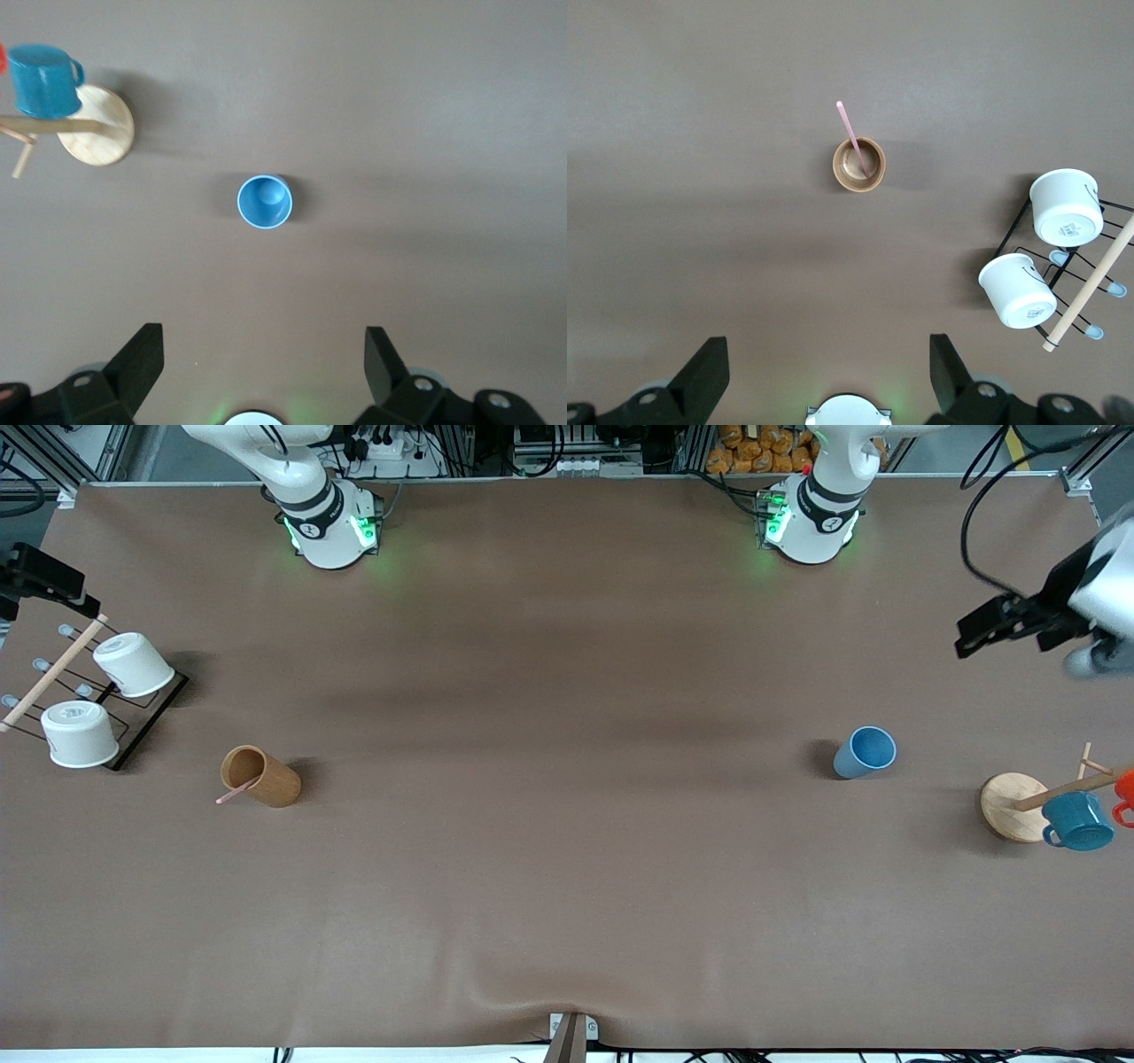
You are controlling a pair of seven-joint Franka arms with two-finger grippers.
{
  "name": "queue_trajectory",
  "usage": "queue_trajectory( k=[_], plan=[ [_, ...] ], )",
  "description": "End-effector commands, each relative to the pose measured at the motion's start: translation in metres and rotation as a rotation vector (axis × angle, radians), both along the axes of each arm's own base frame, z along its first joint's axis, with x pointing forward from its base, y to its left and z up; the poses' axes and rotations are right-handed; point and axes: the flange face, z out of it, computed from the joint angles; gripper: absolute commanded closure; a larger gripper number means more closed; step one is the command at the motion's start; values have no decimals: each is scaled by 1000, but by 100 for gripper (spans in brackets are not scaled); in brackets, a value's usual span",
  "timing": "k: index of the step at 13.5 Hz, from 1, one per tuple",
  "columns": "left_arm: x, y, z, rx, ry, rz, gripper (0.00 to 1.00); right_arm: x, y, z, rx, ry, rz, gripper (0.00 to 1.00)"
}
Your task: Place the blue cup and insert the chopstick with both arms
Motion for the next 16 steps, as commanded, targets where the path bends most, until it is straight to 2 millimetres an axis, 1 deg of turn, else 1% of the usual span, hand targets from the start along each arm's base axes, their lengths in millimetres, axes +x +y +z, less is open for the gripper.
queue_trajectory(
  k=[1,2,3,4,5,6,7,8,9,11,14,16],
  plan=[
    [10,6,-87,18,19,-10,0,5,7,-5,18,12,2,0],
    [10,9,-120,18,9,3,0,10,6,-14,21,28,5,0],
    [10,12,-144,17,-15,15,0,19,10,-27,24,49,11,0],
    [9,16,-167,18,-35,15,0,24,16,-34,29,58,22,0],
    [7,24,-188,16,-60,25,0,33,21,-44,33,55,32,0],
    [3,28,-211,14,-65,23,0,47,25,-60,26,49,41,0],
    [0,30,-232,11,-65,18,0,64,28,-82,20,53,44,0],
    [-2,38,-248,10,-58,32,0,80,30,-105,14,53,45,0],
    [-3,39,-260,8,-45,34,0,94,31,-127,4,52,48,0],
    [-2,41,-280,7,-15,38,0,109,29,-162,-11,74,48,0],
    [1,43,-309,3,7,40,0,127,28,-197,-45,64,121,0],
    [1,51,-324,0,19,55,0,134,34,-218,-54,79,134,0]
  ],
)
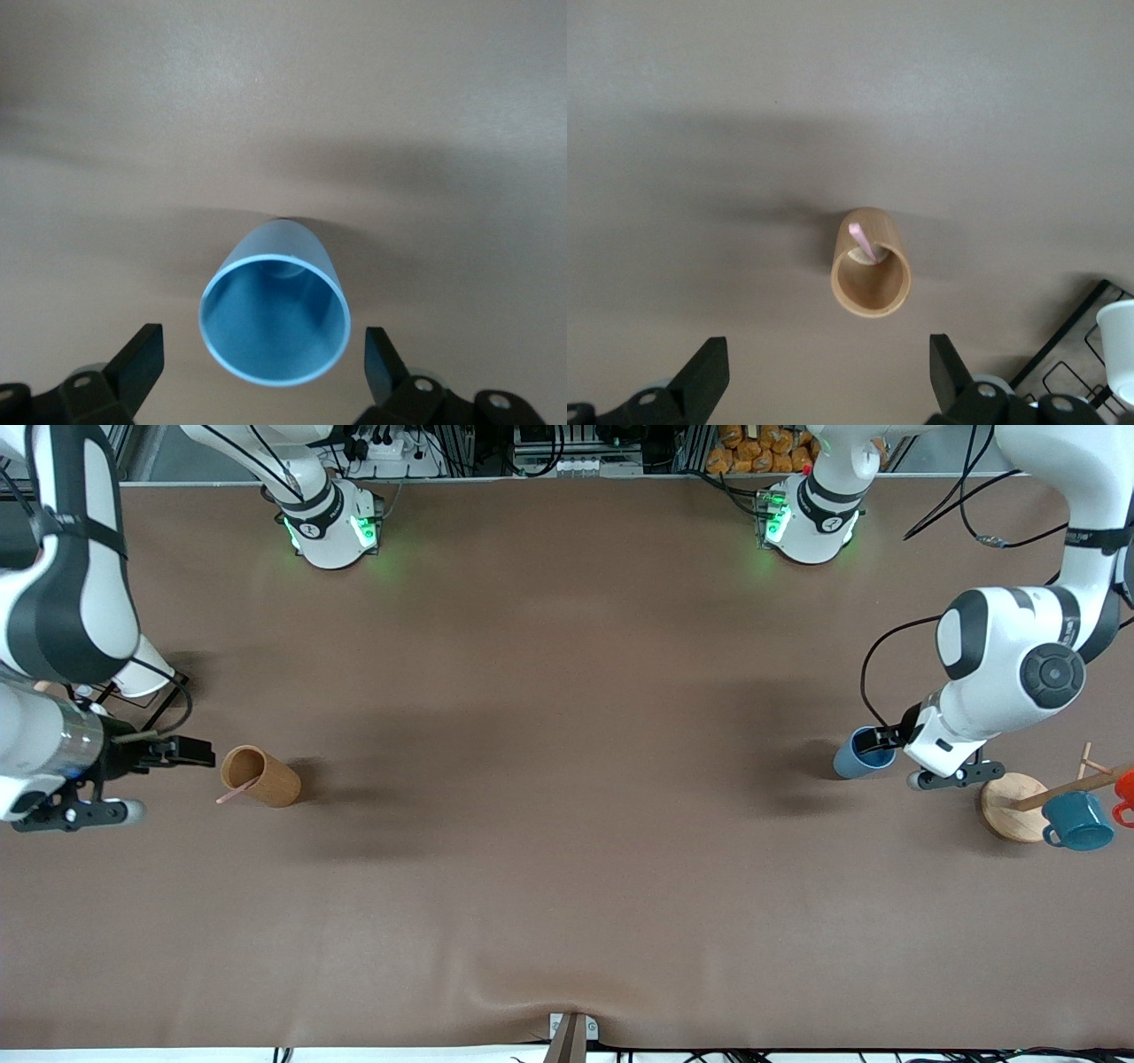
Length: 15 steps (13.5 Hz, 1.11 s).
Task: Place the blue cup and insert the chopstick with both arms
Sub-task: 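Reach the left gripper to the blue cup while the right gripper reaches the chopstick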
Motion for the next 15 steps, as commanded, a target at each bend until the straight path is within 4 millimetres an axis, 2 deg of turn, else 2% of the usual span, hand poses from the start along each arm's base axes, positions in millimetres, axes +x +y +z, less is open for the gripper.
queue_trajectory(
  k=[1,2,3,4,6,8,11,12,13,15],
  plan=[
    [3,9,-19,11,-3,-7,0,10,8,-21,-31,12,41,0],
    [4,10,-24,10,-3,-6,0,12,5,-33,-37,23,40,0],
    [4,13,-28,9,-1,0,8,12,5,-43,-38,29,40,0],
    [4,16,-30,9,0,6,25,10,7,-50,-36,37,41,0],
    [3,16,-34,8,6,5,67,7,8,-60,-36,53,25,0],
    [4,16,-32,8,2,3,69,2,20,-71,-49,80,9,0],
    [5,16,-28,8,-3,2,69,-6,16,-98,-51,126,0,0],
    [4,16,-30,8,0,2,80,-6,14,-105,-51,133,-4,0],
    [4,15,-32,8,3,0,97,-3,10,-106,-51,119,-8,0],
    [5,13,-28,8,-3,-2,100,1,6,-109,-51,94,-12,0]
  ],
)
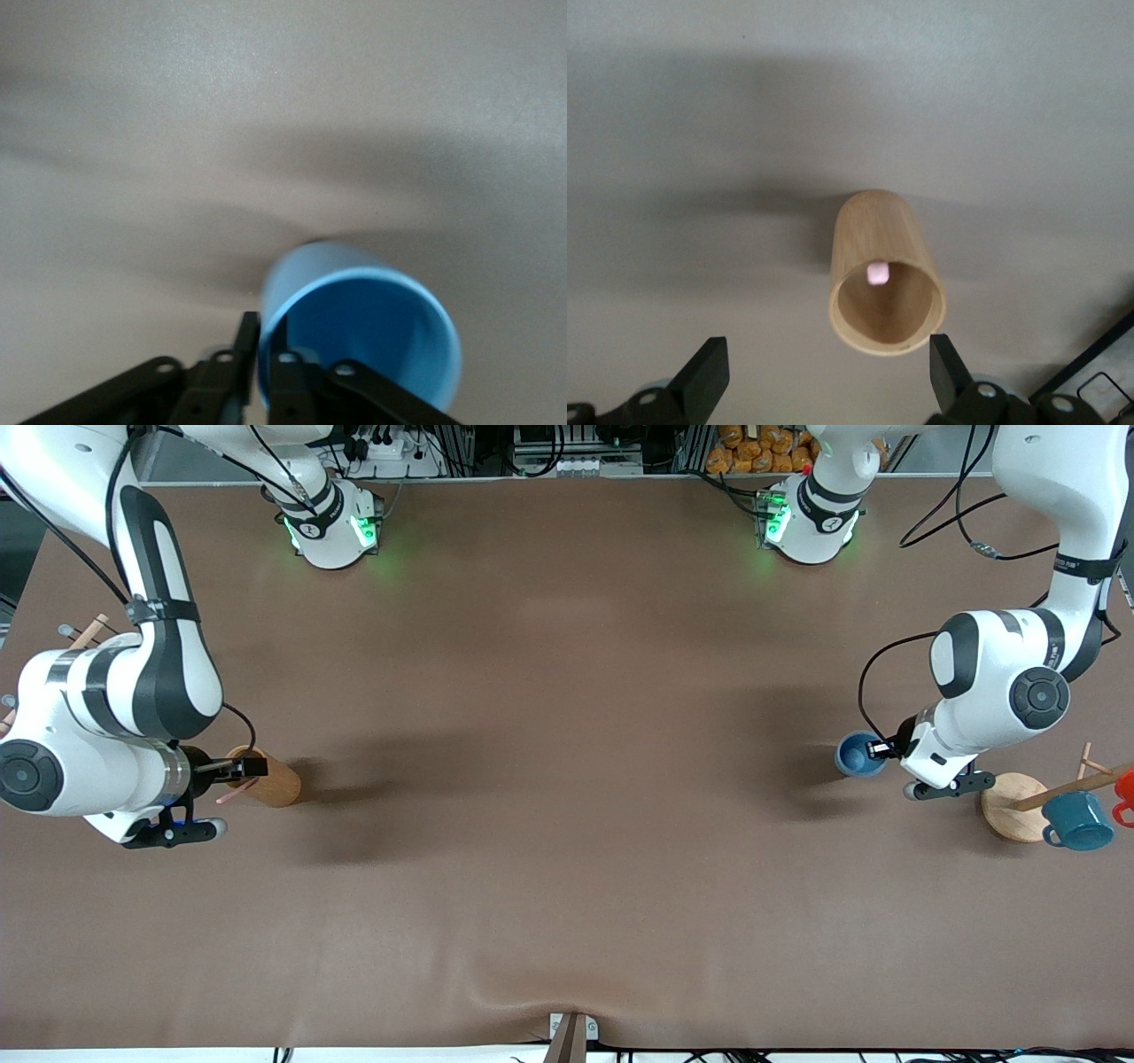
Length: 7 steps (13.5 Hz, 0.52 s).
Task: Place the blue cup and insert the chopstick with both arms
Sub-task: 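Carry the blue cup with the left gripper while the right gripper grasps the chopstick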
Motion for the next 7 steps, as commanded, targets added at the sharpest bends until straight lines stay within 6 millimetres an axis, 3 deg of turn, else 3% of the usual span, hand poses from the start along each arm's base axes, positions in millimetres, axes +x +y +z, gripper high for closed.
queue_trajectory(
  k=[1,3,7],
  plan=[
    [3,-4,10,11,-23,-29,100,4,-6,-3,-18,-25,-10,0],
    [8,-43,29,-4,-36,-85,100,9,-8,-11,-24,-43,-9,0],
    [10,-195,77,-69,-81,-159,100,14,-15,-19,-43,-63,-4,0]
  ],
)
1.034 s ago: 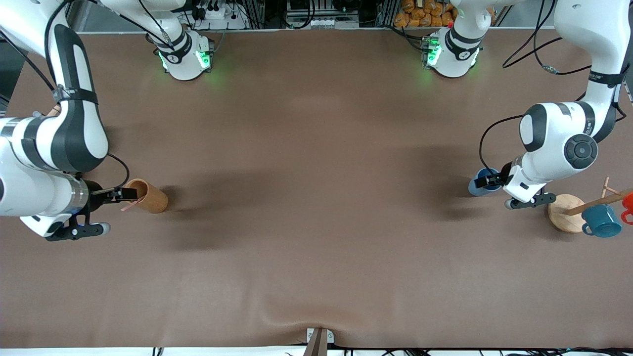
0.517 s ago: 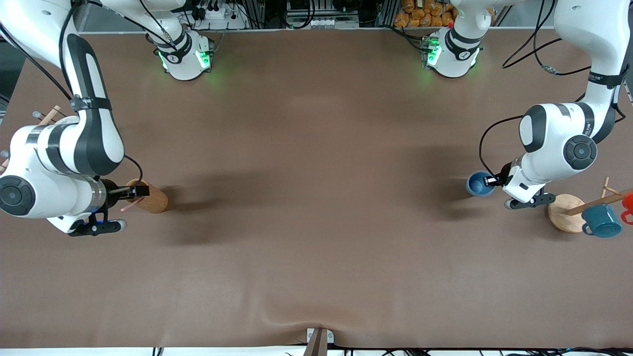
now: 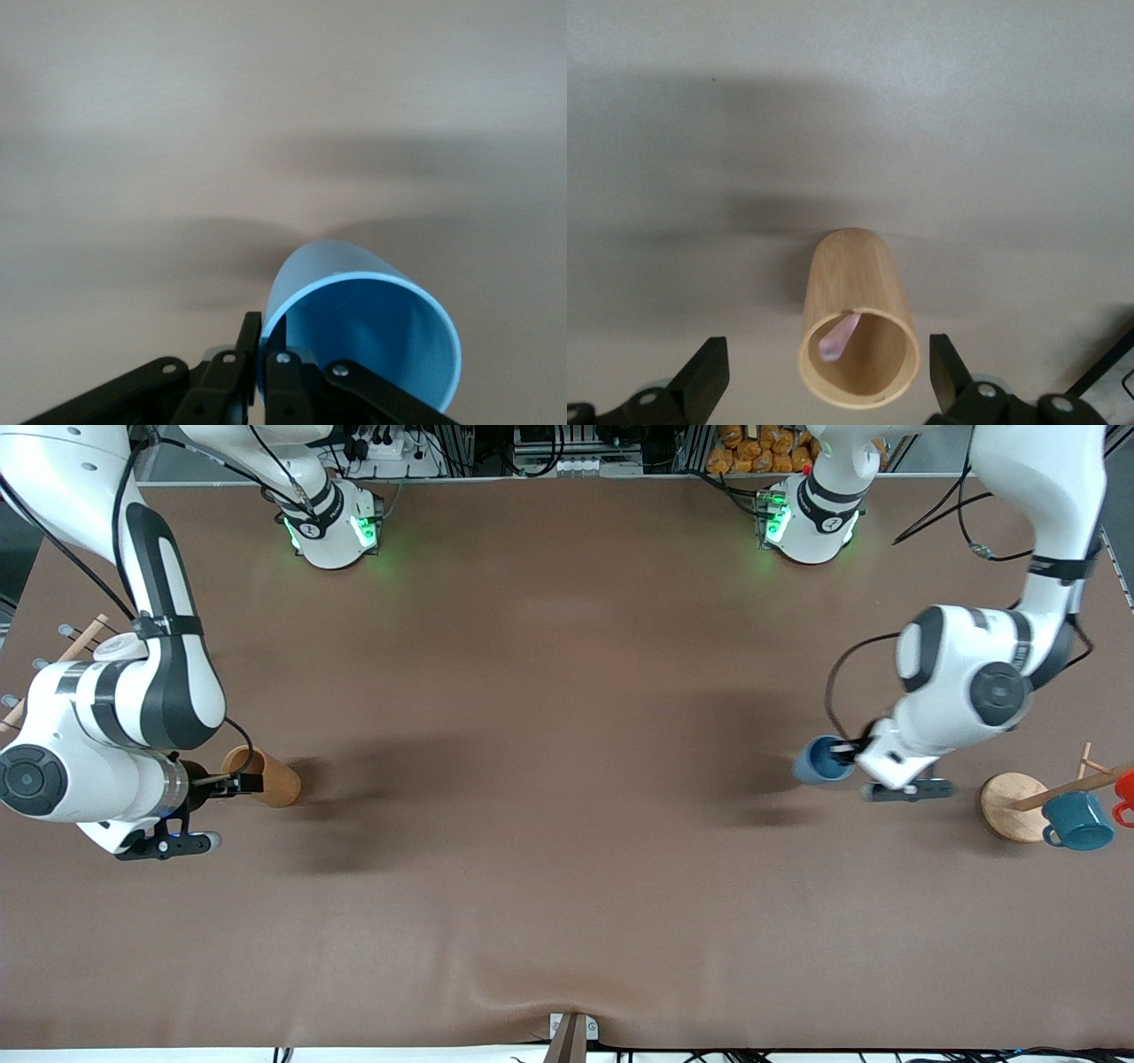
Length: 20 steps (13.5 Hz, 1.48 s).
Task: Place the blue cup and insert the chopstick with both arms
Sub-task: 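Carry the blue cup with the left gripper while the right gripper grasps the chopstick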
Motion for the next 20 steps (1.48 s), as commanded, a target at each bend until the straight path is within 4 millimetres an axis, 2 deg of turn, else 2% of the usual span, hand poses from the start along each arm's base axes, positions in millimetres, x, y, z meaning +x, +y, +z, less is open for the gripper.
queue_trajectory(
  k=[1,4,6,8,10,11,12,14,15,16,17,18,19,20],
  plan=[
    [-9,-101,33,-24,-25,-6,100,3,-6,-4,-16,-9,-9,0],
    [-36,-211,28,-46,-15,-4,100,2,-18,-10,-15,1,-29,0],
    [-53,-266,19,-58,3,33,100,1,-19,-11,-14,10,-33,0],
    [-66,-303,9,-43,0,52,100,-1,-12,-11,-15,22,-27,0],
    [-83,-333,-10,5,-19,58,100,-1,-9,-11,-15,26,-28,0],
    [-88,-346,-20,14,-18,68,100,-2,-9,-10,-17,27,-29,14],
    [-94,-357,-28,18,-13,80,100,-1,-7,-10,-16,24,-31,39],
    [-102,-366,-40,22,0,95,100,1,-9,-8,-23,12,-55,74],
    [-106,-370,-46,25,9,100,100,2,-9,-6,-23,7,-55,86],
    [-106,-370,-49,28,12,115,96,2,-9,-5,-22,4,-55,95],
    [-106,-370,-48,29,11,128,56,3,-9,-5,-23,3,-55,100],
    [-103,-367,-41,27,1,141,1,3,-10,-4,-24,1,-56,100],
    [-100,-364,-32,24,-8,150,0,3,-10,-4,-24,1,-54,100],
    [-93,-358,-14,18,-28,164,0,4,-10,-3,-24,-2,-54,100]
  ],
)
